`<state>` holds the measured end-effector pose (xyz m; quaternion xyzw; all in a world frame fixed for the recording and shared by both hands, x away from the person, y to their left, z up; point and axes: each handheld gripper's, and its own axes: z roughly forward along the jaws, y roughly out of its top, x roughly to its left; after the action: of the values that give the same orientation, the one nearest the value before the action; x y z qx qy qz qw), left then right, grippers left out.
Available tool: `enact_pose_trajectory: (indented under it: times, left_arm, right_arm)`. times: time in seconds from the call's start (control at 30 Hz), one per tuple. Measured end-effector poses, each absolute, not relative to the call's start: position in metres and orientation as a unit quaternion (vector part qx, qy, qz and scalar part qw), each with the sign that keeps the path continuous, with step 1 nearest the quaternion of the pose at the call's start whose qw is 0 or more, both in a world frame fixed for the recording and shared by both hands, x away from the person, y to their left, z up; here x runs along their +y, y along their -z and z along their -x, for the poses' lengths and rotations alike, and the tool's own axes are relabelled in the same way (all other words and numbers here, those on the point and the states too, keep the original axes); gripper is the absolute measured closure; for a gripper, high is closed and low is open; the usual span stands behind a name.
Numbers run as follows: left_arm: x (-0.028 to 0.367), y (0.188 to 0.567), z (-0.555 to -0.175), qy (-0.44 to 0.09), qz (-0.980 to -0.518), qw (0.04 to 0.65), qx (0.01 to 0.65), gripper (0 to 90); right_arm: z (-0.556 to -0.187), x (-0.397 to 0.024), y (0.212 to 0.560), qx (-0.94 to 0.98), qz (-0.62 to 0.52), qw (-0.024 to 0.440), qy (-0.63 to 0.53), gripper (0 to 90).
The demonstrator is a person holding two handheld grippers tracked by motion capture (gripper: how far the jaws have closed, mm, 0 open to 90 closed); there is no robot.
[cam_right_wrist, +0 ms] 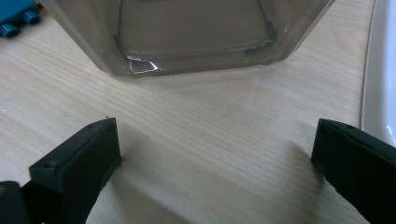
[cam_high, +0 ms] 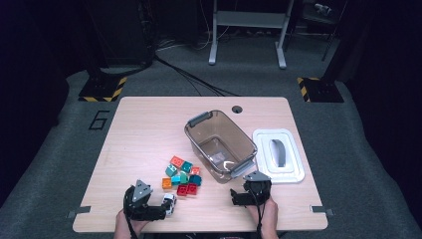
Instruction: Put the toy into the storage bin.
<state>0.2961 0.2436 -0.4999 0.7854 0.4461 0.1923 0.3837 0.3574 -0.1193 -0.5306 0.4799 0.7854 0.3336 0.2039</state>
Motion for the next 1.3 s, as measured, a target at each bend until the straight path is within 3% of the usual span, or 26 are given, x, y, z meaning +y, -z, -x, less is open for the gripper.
enact_pose_trajectory:
  times: [0.27, 0.53, 0.7, 1.0, 1.3]
  left_arm:
    - [0.229, 0.510, -0.287, -0.193, -0.790, 0.369, 0.449, 8.5]
    - [0.228, 0.523, -0.280, -0.194, -0.787, 0.371, 0.453, 22.4]
    - [0.229, 0.527, -0.278, -0.188, -0.790, 0.377, 0.445, 36.6]
    - [0.229, 0.530, -0.271, -0.196, -0.779, 0.383, 0.457, 46.8]
    - [0.225, 0.531, -0.270, -0.211, -0.780, 0.374, 0.456, 43.9]
  right_arm:
    - [-0.357, -0.119, 0.531, 0.785, -0.480, 0.205, -0.334, 0.7]
    - [-0.357, -0.119, 0.530, 0.787, -0.478, 0.201, -0.335, 1.0]
    - [-0.357, -0.119, 0.530, 0.786, -0.478, 0.202, -0.336, 1.1]
    - [-0.357, -0.119, 0.530, 0.785, -0.478, 0.206, -0.336, 1.8]
    - [-0.356, -0.119, 0.530, 0.784, -0.478, 0.208, -0.336, 2.1]
